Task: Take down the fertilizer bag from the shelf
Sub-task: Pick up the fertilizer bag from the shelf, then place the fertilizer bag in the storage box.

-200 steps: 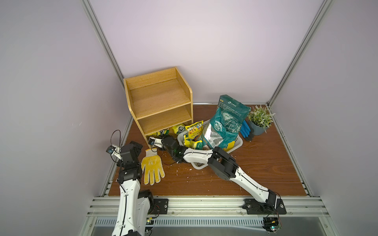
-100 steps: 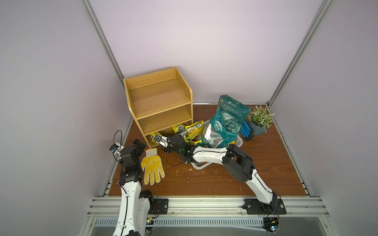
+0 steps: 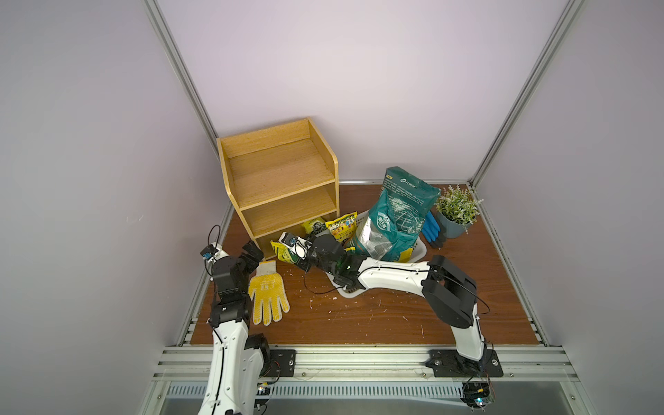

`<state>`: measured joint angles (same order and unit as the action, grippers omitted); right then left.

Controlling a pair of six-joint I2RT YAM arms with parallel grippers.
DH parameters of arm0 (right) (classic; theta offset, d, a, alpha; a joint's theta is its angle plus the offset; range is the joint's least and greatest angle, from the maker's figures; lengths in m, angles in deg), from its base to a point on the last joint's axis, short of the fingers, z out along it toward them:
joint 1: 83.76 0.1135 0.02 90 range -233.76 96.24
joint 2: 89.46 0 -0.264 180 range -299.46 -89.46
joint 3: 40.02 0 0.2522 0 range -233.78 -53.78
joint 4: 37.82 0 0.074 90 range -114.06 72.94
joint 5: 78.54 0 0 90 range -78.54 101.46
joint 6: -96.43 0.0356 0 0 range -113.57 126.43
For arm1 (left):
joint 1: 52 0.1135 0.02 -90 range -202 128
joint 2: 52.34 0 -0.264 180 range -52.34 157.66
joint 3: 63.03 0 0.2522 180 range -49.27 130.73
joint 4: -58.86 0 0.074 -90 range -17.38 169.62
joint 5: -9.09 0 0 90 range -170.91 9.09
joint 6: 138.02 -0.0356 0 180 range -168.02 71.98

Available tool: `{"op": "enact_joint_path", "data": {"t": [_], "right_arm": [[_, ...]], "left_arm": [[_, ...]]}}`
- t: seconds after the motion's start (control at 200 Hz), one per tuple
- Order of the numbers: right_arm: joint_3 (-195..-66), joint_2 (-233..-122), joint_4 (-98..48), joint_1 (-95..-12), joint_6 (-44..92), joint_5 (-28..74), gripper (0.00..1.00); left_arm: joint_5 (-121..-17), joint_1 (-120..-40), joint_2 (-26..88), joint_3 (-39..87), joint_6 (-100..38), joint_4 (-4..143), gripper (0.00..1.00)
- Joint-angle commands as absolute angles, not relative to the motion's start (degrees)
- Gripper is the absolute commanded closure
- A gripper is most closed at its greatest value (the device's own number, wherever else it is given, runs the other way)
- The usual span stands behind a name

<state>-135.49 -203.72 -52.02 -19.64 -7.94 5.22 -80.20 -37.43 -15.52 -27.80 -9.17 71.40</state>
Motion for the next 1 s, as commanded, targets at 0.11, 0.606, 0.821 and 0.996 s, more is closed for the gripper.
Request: {"op": "enact_joint_path", "data": {"t": [0.11, 0.606, 0.821, 0.996], "right_arm": [[-134.7, -193.8, -54.8, -19.4, -4.2, 8.4, 1.0], [-126.8, -175.5, -40.2, -22.7, -10.6, 2.2, 1.0], [-124.1, -168.8, -33.4, -24.0, -10.3, -0.4, 1.0], [-123.4, -163.2, -25.6, -25.0, -11.8, -0.6, 1.0]], "left_arm": [[-77.3, -38.9, -18.0, -24.7, -12.3, 75.3, 0.0], [-64.1, -43.7, -14.1, -19.5, -12.4, 77.3, 0.01], [-76.6, -62.2, -10.3, -18.8, -13.4, 77.0, 0.0], [-77.6, -66.7, -7.1, -19.4, -11.6, 73.1, 0.0]]}}
